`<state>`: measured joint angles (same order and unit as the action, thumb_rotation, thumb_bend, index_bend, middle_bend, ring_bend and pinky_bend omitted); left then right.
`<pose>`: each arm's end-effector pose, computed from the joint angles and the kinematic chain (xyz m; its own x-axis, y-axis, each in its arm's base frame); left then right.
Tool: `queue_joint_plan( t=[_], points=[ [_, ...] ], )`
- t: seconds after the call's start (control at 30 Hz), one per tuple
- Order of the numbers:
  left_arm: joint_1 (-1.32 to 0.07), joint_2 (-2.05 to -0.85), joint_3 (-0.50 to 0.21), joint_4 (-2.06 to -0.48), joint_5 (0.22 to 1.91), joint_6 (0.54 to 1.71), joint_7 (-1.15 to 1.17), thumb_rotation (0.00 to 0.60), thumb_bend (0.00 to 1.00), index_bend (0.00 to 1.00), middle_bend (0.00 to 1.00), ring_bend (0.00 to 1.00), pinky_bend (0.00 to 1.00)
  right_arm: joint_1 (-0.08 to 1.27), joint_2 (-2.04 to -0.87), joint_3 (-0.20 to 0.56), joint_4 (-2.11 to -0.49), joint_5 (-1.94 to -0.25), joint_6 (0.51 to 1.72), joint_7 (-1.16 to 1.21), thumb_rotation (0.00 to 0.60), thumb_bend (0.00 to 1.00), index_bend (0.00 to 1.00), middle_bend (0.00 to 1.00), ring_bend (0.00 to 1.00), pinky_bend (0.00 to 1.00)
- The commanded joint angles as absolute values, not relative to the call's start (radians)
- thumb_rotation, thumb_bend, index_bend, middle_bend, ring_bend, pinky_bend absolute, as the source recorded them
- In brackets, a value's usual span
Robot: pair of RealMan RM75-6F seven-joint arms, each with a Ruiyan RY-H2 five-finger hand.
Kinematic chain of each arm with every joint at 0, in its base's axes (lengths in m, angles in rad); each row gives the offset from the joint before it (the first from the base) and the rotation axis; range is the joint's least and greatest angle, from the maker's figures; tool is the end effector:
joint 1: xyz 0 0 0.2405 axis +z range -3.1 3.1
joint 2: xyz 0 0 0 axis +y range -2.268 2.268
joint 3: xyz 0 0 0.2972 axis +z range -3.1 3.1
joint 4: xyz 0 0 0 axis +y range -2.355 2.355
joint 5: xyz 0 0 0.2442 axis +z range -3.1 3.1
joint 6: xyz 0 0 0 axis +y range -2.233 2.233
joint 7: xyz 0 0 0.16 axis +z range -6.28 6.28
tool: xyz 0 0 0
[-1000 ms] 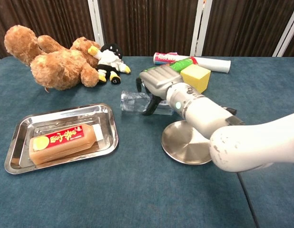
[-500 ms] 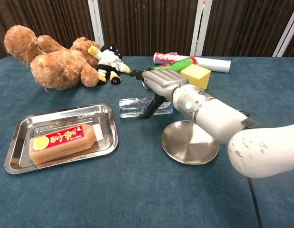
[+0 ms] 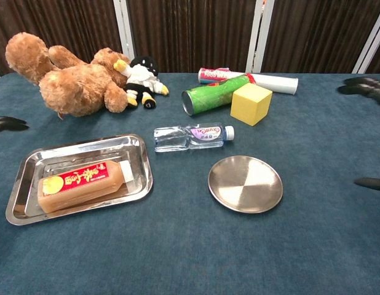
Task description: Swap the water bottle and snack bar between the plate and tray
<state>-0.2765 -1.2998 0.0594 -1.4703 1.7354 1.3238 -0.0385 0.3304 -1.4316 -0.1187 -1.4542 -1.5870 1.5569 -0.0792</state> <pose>-0.3167 0.2311 0.0386 0.4190 0.1972 0.8863 0.8573 -0.4074 -0.3147 -0.2952 -0.2385 0.0256 0.3518 -0.0153 0.9360 -0.8806 -0.3445 0.3253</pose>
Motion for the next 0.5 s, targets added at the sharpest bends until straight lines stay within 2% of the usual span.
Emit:
queue_joint_plan(
  t=[0.03, 0.13, 0.3, 0.5],
  points=[
    [-0.344, -1.358, 0.031, -1.483, 1.709, 1.225, 0.040, 0.600, 0.37, 0.00, 0.00, 0.00, 0.06, 0.298, -1.358, -0.172, -1.473, -1.643, 1.550, -0.033, 0.600, 0.22, 0.00, 0.02, 0.00, 0.00],
    [-0.373, -1.413, -0.008, -1.467, 1.641, 1.163, 0.114, 0.600, 0.36, 0.00, 0.00, 0.00, 0.08, 0.303, -1.327, -0.175, -1.499, -1.648, 1.513, -0.022, 0.600, 0.22, 0.00, 0.01, 0.00, 0.00],
    [-0.409, -1.462, -0.045, -1.450, 1.557, 1.097, 0.156, 0.600, 0.36, 0.00, 0.00, 0.00, 0.08, 0.291, -1.318, -0.162, -1.506, -1.673, 1.516, -0.022, 0.600, 0.22, 0.00, 0.01, 0.00, 0.00],
    [-0.436, -1.494, -0.050, -1.433, 1.507, 1.046, 0.155, 0.600, 0.36, 0.00, 0.00, 0.01, 0.15, 0.273, -1.311, -0.140, -1.513, -1.685, 1.530, -0.014, 0.600, 0.22, 0.00, 0.01, 0.00, 0.00]
  ],
)
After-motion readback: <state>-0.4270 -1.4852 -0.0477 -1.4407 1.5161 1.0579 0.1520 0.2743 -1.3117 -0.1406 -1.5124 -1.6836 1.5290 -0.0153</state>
